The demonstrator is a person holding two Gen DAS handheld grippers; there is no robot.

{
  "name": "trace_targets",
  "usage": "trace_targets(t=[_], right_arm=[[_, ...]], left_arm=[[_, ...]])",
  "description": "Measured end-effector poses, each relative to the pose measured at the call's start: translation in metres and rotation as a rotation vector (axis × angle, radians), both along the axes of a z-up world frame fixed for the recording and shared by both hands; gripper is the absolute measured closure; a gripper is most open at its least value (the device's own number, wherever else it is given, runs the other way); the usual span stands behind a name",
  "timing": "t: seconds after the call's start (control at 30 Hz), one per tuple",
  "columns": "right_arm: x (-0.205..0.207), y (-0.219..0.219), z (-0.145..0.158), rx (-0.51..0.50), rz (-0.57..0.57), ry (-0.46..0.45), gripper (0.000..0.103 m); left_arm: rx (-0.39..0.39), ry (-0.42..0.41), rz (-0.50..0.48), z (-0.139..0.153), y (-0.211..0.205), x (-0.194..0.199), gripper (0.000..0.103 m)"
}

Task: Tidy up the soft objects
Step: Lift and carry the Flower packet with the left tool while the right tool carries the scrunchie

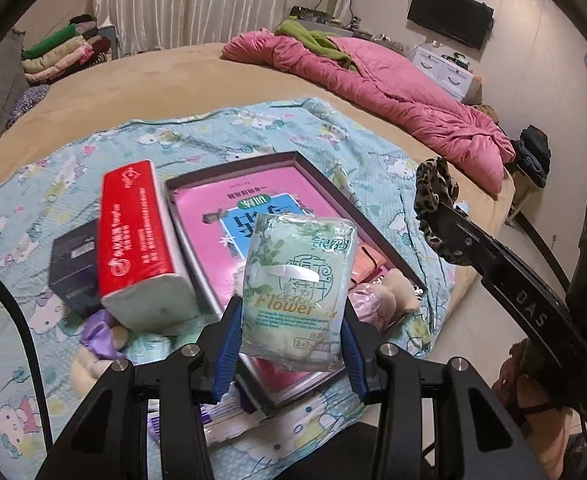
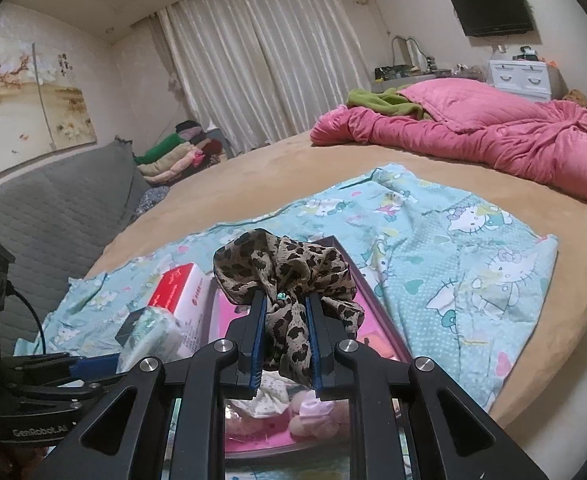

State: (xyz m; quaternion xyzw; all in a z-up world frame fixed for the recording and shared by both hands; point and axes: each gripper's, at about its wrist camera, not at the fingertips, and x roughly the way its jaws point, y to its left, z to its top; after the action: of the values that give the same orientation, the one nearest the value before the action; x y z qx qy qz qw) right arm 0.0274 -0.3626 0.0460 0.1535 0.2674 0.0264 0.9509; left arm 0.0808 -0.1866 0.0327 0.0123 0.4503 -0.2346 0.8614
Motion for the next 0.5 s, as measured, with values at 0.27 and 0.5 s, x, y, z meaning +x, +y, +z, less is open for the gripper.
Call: trace_targets(t=[0.27, 0.5], right_arm=[[0.003, -0.012, -0.011, 0.015, -0.018, 0.031, 0.085], [0.005, -0.020, -0.018, 0.022, -0.032, 0.047, 0.085]], left_arm=[[0.039, 0.023, -0.053, -0.019, -0.039, 0.009, 0.058], [0.075, 0.059, -0.067, -0.041, -0.055, 0.017, 0.058]])
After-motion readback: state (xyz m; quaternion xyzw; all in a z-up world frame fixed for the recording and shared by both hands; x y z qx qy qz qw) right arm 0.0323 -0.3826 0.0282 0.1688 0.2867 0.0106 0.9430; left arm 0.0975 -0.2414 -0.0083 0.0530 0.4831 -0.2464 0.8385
